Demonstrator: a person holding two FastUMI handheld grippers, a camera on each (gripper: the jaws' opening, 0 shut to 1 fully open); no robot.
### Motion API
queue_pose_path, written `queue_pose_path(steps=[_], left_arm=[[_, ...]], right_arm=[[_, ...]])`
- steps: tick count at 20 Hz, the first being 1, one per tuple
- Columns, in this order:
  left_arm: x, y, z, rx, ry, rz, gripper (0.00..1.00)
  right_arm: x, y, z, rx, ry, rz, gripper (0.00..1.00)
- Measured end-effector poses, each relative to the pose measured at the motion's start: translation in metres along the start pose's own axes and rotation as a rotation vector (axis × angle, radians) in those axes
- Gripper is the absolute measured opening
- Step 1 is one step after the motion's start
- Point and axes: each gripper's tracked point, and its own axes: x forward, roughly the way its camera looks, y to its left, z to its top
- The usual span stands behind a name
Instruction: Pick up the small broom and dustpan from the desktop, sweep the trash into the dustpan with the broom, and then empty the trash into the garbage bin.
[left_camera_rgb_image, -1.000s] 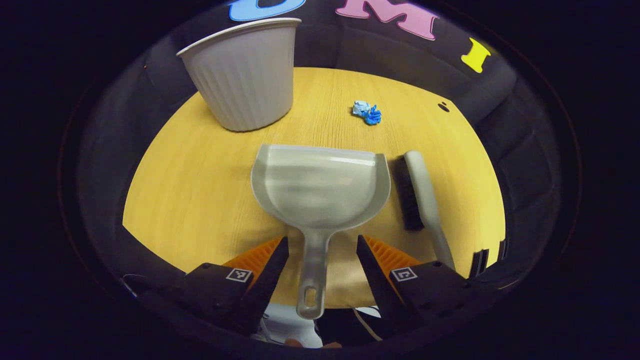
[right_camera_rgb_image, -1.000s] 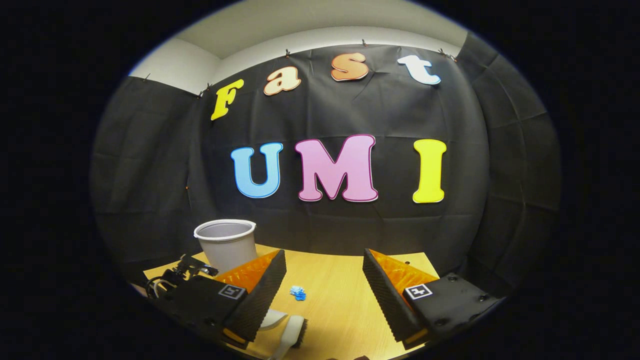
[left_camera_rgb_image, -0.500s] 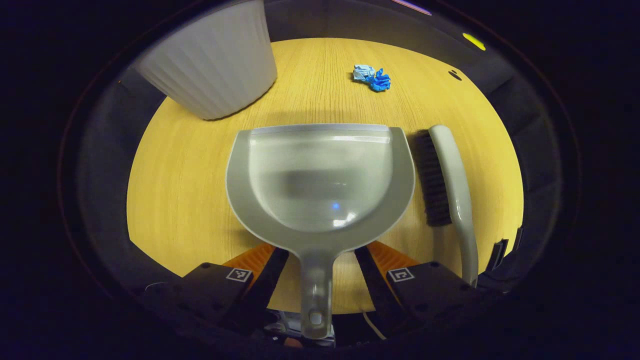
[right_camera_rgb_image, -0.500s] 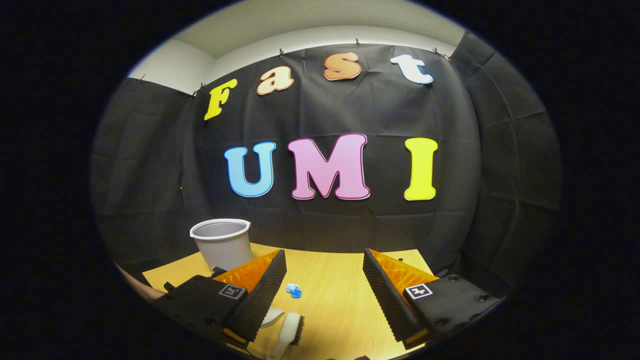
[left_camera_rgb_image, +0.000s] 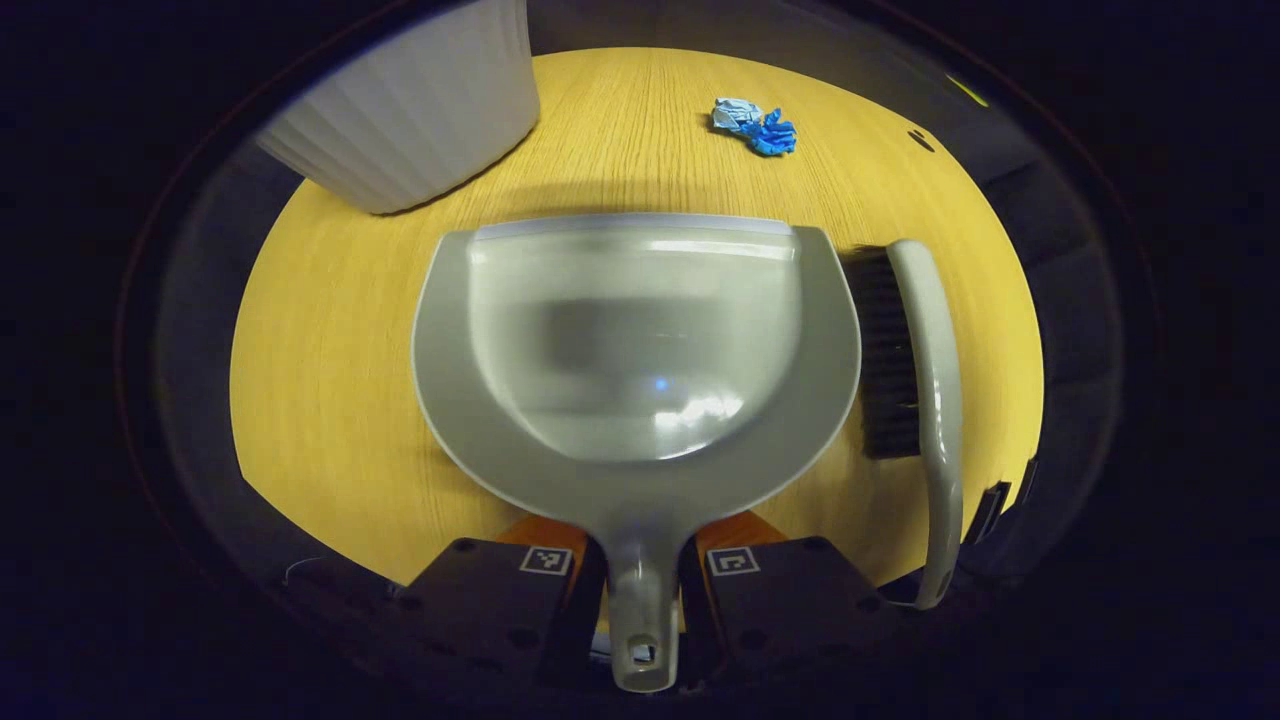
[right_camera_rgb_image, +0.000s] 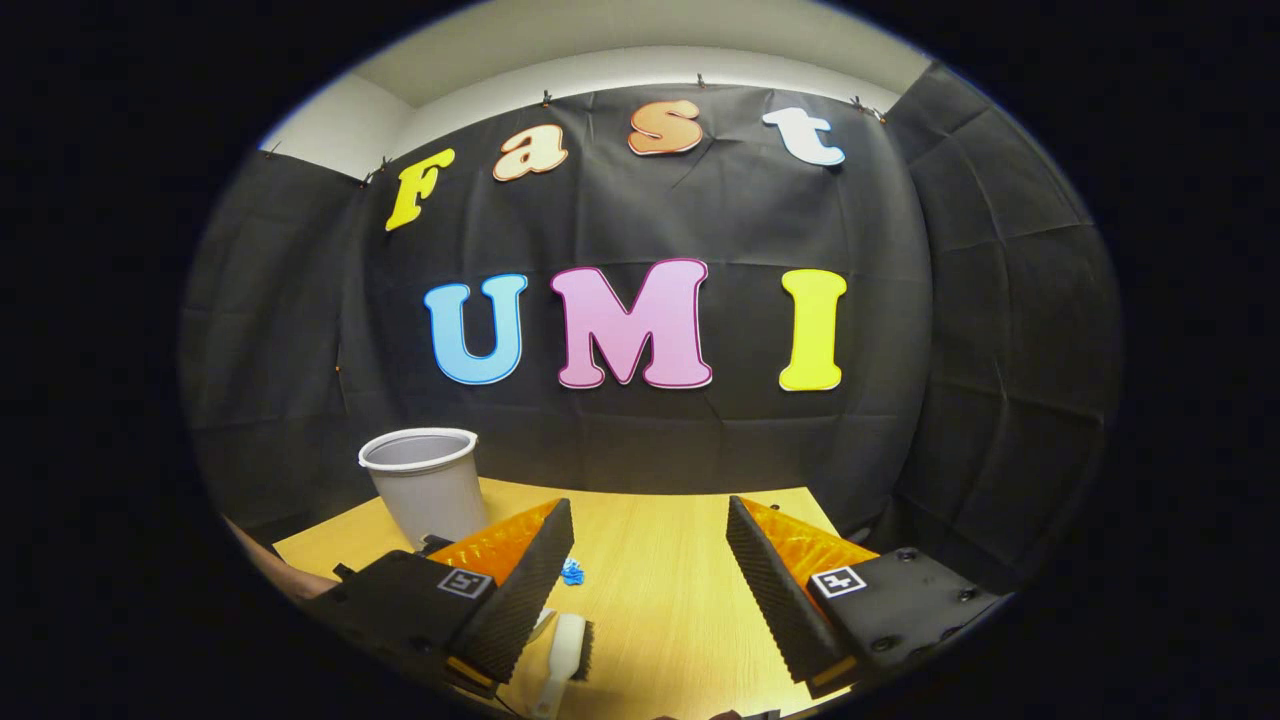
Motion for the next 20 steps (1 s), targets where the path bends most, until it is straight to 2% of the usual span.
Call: queue_pose_path(steps=[4,6,8,10,12,15,19,20], left_arm=[[0.000,0.003,0.000,0.027,-0.003,-0.002,0.30],[0.000,0.003,0.000,0.030,-0.011,-0.004,0.29],[0.000,0.006,-0.001,0.042,-0.023,-0.007,0.28],[0.000,0.009,-0.001,0.048,-0.027,-0.009,0.29],[-0.001,0.010,-0.002,0.045,-0.039,-0.025,0.29],[-0.001,0.012,-0.003,0.046,-0.078,-0.074,0.29],[-0.001,0.015,-0.007,0.024,-0.087,-0.092,0.29],[-0.001,0.016,-0.007,0.030,-0.084,-0.088,0.29]], right_arm=[[0.000,0.012,-0.019,0.014,0.078,-0.020,1.00],[0.000,0.018,-0.040,0.045,0.176,-0.045,0.99],[-0.004,0.040,-0.060,0.083,0.269,-0.032,1.00],[-0.003,0.043,-0.088,0.037,0.384,-0.081,1.00],[-0.006,0.059,-0.133,0.015,0.525,-0.071,1.00],[-0.016,0.079,-0.194,0.037,0.742,-0.045,1.00],[-0.025,0.082,-0.261,0.114,0.974,-0.093,1.00],[-0.027,0.083,-0.275,0.103,1.030,-0.091,0.94]])
